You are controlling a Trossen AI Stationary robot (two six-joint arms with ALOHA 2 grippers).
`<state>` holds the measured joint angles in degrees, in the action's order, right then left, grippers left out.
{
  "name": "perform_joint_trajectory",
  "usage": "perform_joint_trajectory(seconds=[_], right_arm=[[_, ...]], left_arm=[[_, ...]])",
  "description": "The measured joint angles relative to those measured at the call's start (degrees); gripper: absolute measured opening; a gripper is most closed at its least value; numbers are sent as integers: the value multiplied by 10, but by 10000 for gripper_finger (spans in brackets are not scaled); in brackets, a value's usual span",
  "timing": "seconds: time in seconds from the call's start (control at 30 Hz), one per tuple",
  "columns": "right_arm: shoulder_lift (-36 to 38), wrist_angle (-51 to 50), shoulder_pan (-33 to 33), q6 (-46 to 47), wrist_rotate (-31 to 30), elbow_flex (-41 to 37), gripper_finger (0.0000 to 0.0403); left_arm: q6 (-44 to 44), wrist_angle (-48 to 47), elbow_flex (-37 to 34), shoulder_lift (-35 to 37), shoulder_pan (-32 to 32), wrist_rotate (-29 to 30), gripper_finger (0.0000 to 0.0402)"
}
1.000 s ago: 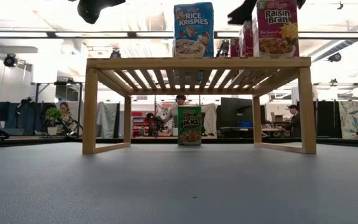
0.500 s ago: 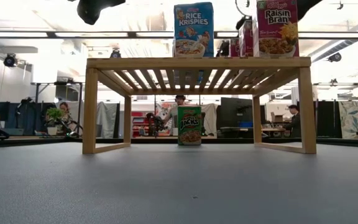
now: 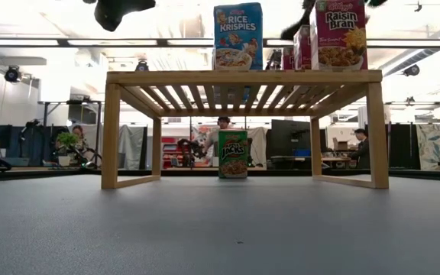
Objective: Stack cereal on shelf
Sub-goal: Put the bottom right green cereal box on the shelf
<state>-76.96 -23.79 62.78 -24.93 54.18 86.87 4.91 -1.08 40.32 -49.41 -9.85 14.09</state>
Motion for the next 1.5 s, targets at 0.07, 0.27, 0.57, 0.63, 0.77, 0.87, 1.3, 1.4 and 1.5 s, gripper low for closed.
perform_joint_trajectory(seconds=[0.07, 0.27, 0.57, 0.63, 0.77, 0.87, 1.3, 1.4, 1.5], right_arm=[[51, 1, -2, 20, 1, 0, 189], [210, -37, -71, 105, 55, -2, 189], [364, -271, -263, 110, -61, -6, 189], [386, -274, -285, 144, -75, -14, 189], [423, -259, -294, 183, -72, -38, 189], [422, -240, -293, 199, -79, -72, 189], [304, 23, -395, 240, -21, -148, 189], [267, 50, -471, 239, -67, -141, 189], [225, 31, -559, 223, -133, -125, 189]], left_arm=[[-4, 0, 0, 0, 0, 4, 231], [-4, 0, 0, -1, 0, 4, 231], [2, 14, 0, -27, 0, 4, 231], [4, 15, 0, -34, 0, 4, 231], [13, 21, 0, -47, 0, 4, 231], [17, 32, 0, -56, 0, 4, 231], [17, 49, 0, -68, 0, 4, 231], [17, 47, 0, -68, 0, 4, 231], [16, 43, 0, -68, 0, 4, 231]])
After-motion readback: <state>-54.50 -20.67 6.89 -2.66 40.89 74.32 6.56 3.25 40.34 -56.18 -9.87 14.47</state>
